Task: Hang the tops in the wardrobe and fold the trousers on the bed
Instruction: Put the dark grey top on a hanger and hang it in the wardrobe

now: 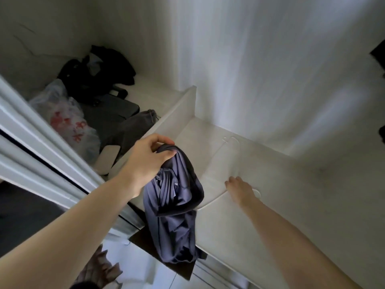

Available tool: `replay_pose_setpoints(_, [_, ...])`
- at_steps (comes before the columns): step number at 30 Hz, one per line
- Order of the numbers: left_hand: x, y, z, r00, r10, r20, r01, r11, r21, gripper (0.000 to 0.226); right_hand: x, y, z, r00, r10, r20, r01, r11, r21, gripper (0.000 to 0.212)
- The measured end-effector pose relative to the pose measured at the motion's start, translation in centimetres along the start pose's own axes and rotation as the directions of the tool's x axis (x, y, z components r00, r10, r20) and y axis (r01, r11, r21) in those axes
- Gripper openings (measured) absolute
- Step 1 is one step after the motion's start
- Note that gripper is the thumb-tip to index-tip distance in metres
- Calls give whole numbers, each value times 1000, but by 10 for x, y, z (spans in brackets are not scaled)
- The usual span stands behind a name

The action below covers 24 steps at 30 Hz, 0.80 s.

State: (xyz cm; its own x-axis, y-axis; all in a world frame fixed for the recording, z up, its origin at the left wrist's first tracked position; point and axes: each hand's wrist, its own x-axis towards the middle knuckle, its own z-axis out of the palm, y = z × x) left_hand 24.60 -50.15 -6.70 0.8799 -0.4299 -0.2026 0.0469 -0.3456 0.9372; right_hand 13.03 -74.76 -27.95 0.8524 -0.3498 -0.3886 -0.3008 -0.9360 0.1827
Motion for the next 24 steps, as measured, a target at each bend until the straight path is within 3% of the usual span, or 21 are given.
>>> replay_pose_setpoints(3, [3, -8, 1, 1000, -10, -3, 10, 1000, -16, 12, 1, 1, 9, 992, -32, -125, 28, 999, -32, 25])
replay_pose_setpoints(5, [6, -11, 2, 1000, -13, -8, 13, 1000, -25, 11, 6, 3, 19, 987, -55, -151, 54, 998, -12, 41])
replay_pose_setpoints(10, [6, -9, 1, 1000, -18, -17, 18, 999, -36, 12, 3, 13, 28, 970, -129, -205, 117, 991, -69, 45])
replay_pose_setpoints(14, [0, 4, -4, 1000, -16, -21, 16, 1000, -17, 12, -23, 20, -1, 991, 20, -131, -30, 997, -70, 45])
replay_pose_setpoints(16, [-7, 15, -8, 1000, -14, -15, 14, 1000, -13, 13, -38, 22, -18, 991, 83, -107, -80, 996, 35, 39])
replay_pose_setpoints(18, [-15, 30, -15, 1000, -8, -8, 8, 1000, -5, 13, -53, 20, -37, 977, 170, -125, -123, 941, 317, 22])
replay_pose_setpoints(20, [-23, 43, -21, 1000, -7, -2, 7, 1000, 2, 12, -66, 16, -60, 964, 265, -11, -195, 738, 645, 9])
replay_pose_setpoints(21, [-27, 51, -25, 1000, 2, -3, -2, 1000, 1, 11, -73, 12, -75, 951, 304, 58, -227, 559, 797, 6])
replay_pose_setpoints(22, [-33, 60, -29, 1000, 8, -8, -8, 1000, -4, 11, -85, 7, -93, 934, 328, 138, -248, 323, 913, 6])
replay_pose_setpoints(24, [-43, 75, -37, 1000, 18, -21, -19, 1000, -22, 12, -113, -3, -128, 917, 275, 288, -256, -147, 955, 8])
